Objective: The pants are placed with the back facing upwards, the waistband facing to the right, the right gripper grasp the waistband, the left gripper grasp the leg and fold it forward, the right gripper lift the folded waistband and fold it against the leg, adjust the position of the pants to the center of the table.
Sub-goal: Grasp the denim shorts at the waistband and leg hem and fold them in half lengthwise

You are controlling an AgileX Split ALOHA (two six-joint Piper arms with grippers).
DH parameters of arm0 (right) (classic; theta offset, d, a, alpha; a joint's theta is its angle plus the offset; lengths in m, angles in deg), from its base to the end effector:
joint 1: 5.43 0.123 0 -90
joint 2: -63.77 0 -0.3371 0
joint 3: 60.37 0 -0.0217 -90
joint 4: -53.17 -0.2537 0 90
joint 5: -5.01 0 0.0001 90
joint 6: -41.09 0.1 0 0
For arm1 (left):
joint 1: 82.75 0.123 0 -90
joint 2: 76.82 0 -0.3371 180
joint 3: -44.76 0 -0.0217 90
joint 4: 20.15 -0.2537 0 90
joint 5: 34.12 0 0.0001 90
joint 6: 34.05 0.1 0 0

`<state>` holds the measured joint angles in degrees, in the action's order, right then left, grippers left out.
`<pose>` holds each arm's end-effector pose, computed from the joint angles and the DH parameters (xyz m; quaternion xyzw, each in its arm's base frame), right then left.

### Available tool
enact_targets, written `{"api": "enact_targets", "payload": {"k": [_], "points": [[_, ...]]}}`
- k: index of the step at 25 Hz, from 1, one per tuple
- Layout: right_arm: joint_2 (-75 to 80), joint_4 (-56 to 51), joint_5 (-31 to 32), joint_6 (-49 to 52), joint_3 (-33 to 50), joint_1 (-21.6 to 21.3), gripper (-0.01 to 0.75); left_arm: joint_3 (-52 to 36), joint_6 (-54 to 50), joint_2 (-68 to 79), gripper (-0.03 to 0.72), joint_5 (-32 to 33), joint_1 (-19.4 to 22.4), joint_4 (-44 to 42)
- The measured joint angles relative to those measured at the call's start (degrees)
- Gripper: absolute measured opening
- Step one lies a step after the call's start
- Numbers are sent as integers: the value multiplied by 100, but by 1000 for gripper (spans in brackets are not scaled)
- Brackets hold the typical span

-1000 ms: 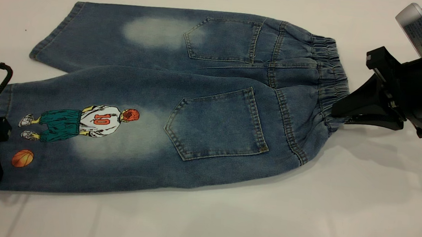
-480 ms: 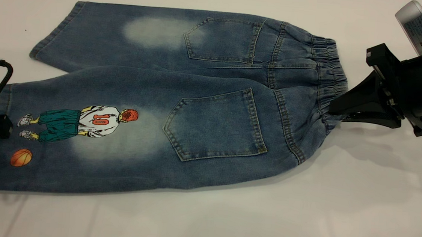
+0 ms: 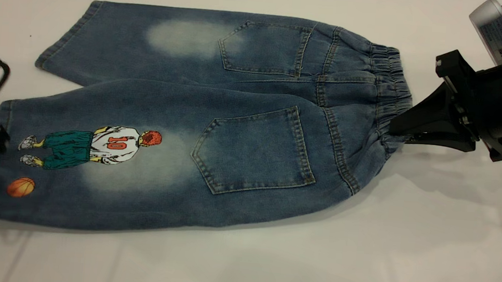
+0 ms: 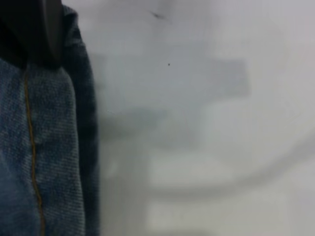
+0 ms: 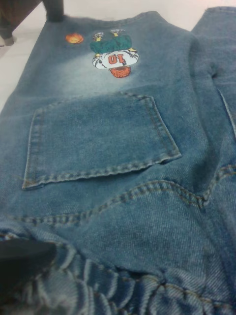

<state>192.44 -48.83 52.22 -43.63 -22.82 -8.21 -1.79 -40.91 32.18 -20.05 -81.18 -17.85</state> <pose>0.3262 0.0561 0.0827 0.1104 0.8942 0.4100 0.1420 0.2524 0.0059 0.1214 -0.0921 0.9916 -0.0108 0.0900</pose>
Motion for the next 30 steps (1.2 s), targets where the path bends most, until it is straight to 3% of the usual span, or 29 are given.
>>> {"api": "enact_targets", "payload": {"k": [6, 14, 30], "points": [[-575, 83, 39, 0, 0, 0, 34, 140, 11, -1086, 22, 516, 0, 0], [-1014, 231, -68, 122, -249, 0, 34, 1085, 115, -1352, 22, 941, 0, 0], [-740, 541, -759, 1175, -1486, 0, 34, 3631, 624, 296, 22, 1208, -201, 0]]}}
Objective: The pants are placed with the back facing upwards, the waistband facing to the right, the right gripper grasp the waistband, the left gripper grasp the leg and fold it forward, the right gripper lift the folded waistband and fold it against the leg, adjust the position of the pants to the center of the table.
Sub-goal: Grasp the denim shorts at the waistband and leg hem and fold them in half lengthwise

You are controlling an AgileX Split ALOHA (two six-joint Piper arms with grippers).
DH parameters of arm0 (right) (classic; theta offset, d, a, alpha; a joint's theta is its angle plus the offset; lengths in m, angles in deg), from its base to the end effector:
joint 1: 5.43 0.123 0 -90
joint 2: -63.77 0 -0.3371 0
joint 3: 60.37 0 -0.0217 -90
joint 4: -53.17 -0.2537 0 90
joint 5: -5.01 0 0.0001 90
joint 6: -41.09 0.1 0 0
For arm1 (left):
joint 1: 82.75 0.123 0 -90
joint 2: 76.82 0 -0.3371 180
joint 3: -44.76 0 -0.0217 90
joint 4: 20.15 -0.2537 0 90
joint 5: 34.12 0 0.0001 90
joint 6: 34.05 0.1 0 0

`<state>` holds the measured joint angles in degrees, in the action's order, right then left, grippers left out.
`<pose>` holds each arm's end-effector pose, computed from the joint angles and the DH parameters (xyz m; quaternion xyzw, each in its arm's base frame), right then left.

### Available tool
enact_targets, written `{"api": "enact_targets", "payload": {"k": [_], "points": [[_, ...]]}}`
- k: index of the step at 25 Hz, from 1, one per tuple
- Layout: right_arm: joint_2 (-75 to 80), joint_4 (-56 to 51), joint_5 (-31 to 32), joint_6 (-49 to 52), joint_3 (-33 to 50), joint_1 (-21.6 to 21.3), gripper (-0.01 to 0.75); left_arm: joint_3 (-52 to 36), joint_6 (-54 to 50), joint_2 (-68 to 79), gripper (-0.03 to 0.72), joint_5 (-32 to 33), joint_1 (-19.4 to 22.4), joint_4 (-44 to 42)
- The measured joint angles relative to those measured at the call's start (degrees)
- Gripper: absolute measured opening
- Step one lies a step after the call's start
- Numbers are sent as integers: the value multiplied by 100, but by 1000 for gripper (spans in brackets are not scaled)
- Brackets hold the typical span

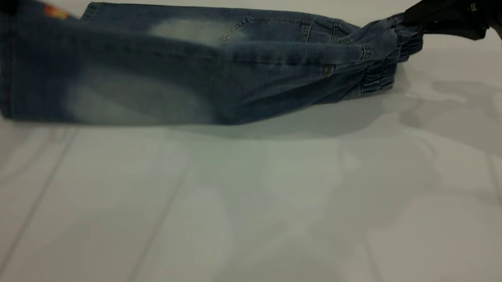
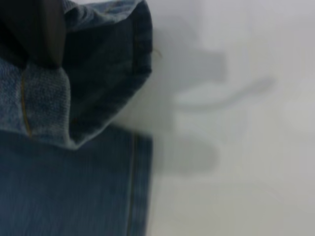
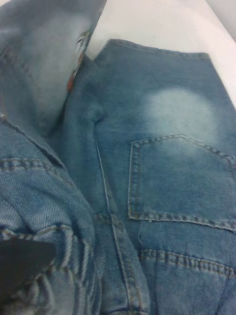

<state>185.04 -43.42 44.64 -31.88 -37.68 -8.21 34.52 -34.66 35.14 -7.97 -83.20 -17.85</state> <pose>0.3956 0.0443 0.1608 0.1001 0.8831 0.3743 0.2647 0.4047 -0.0050 0.2337 -0.0163 0.9619 -0.0159 0.2725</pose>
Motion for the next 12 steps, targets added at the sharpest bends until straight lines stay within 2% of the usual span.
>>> {"api": "enact_targets", "payload": {"k": [6, 12], "points": [[5, 85, -203, 121, -334, 0, 34, 1049, 61, 399, 22, 474, -19, 0], [210, 111, -283, 238, -794, 0, 34, 1552, 61, 897, 22, 637, -19, 0]]}}
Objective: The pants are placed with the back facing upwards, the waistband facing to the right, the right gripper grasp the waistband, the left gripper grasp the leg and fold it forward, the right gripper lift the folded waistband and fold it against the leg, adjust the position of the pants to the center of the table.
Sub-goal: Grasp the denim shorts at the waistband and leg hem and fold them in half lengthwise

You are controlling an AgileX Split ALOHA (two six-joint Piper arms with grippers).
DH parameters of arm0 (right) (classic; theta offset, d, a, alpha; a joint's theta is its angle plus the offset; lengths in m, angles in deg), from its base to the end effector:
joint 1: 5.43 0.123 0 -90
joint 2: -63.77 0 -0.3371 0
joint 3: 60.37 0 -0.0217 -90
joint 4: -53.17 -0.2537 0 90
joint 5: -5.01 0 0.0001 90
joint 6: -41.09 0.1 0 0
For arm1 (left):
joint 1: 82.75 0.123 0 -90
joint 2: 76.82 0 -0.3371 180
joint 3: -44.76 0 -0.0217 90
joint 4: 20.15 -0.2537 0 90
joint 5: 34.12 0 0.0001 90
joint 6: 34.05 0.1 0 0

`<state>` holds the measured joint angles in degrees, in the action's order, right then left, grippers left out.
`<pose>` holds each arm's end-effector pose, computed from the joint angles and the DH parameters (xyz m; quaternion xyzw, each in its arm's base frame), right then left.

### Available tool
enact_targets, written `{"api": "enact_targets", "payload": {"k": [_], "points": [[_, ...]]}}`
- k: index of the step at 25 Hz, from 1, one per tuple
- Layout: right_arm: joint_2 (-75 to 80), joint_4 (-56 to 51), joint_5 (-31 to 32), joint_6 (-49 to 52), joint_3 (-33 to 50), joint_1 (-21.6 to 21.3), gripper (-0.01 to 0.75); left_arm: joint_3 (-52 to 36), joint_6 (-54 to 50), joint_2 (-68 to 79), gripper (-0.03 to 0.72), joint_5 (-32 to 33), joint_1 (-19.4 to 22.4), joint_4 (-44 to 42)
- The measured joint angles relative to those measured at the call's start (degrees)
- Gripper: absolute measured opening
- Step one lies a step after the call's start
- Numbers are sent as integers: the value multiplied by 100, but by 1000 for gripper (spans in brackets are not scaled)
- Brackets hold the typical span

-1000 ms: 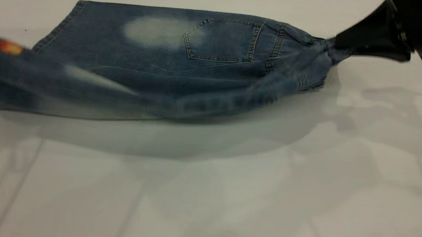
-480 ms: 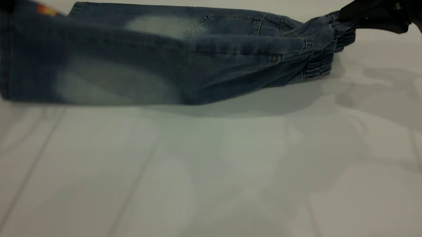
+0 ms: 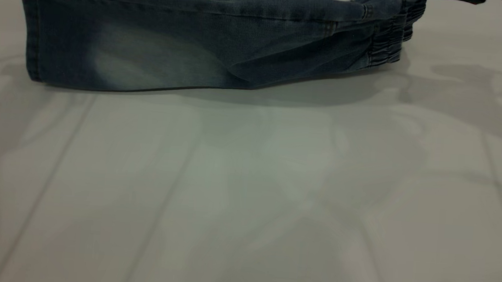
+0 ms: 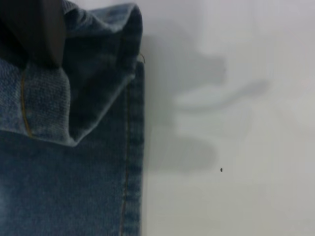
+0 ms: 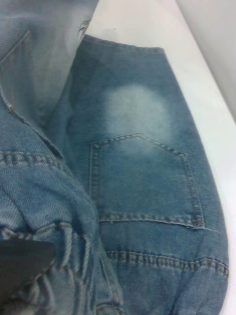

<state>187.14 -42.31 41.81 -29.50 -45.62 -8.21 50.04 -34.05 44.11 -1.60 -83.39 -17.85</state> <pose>0.4310 0.0388 0.1744 0.1003 0.8769 0.3584 0.3042 0.4640 -0.0073 0.2369 -0.0079 0.9615 -0.0165 0.2741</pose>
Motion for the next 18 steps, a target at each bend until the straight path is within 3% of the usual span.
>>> {"api": "enact_targets", "payload": {"k": [9, 18], "points": [[865, 20, 78, 316, -798, 0, 34, 285, 0, 534, 22, -298, 0, 0], [1730, -644, 78, 353, -1640, 0, 34, 411, 0, 986, 22, -1573, 0, -19]]}}
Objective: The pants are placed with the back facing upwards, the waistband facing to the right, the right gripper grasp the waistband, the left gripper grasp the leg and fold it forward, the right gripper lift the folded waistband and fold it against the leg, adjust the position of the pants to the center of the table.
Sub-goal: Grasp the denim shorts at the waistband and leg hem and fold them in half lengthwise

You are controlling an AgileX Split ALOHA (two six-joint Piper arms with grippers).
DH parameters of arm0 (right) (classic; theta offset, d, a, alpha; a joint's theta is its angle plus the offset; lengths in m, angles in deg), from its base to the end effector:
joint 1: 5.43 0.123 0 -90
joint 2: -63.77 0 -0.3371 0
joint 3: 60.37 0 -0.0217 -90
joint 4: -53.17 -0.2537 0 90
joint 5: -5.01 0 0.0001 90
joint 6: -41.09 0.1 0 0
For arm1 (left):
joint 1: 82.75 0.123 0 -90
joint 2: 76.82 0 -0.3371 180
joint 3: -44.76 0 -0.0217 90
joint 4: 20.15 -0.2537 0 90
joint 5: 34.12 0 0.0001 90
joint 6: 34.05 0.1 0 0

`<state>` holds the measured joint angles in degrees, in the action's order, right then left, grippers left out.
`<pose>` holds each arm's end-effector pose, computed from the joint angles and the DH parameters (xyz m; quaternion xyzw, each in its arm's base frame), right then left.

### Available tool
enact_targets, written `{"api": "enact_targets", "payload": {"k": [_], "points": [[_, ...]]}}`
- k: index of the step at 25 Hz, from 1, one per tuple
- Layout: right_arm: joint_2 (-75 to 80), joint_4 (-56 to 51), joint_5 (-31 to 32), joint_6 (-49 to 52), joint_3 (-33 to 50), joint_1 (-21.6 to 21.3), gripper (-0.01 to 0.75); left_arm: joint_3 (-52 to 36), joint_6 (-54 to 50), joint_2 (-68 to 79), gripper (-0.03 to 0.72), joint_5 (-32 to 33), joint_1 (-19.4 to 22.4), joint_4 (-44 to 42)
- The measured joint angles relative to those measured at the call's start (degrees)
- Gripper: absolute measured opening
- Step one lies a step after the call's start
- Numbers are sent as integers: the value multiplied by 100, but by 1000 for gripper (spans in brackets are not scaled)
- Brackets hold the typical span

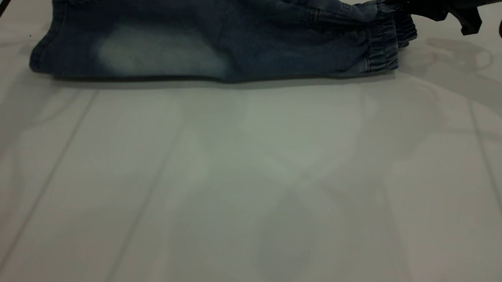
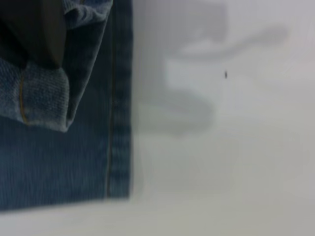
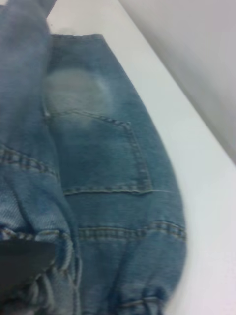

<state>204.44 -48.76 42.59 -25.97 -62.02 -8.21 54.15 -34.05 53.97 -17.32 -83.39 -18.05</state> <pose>0.5073 0.0352 0.1078 0.1742 0.8529 0.3925 0.2968 0.5146 -0.0068 0.1900 -0.0093 0.9341 -0.0132 0.3566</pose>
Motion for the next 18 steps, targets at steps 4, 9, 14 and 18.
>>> {"api": "enact_targets", "payload": {"k": [4, 9, 14, 18], "points": [[74, -90, -57, -119, -109, 0, 45, 0, 0, 116, 22, -510, -53, -11], [76, -103, -167, -374, -151, 0, 185, 0, 111, 310, 45, -839, -179, -24], [76, -108, -218, -518, -158, -7, 480, 1, 840, 373, 179, -1313, -229, -29], [71, 8, -205, -512, -158, -122, 652, 6, 1403, 373, 349, -1579, -229, -31]]}}
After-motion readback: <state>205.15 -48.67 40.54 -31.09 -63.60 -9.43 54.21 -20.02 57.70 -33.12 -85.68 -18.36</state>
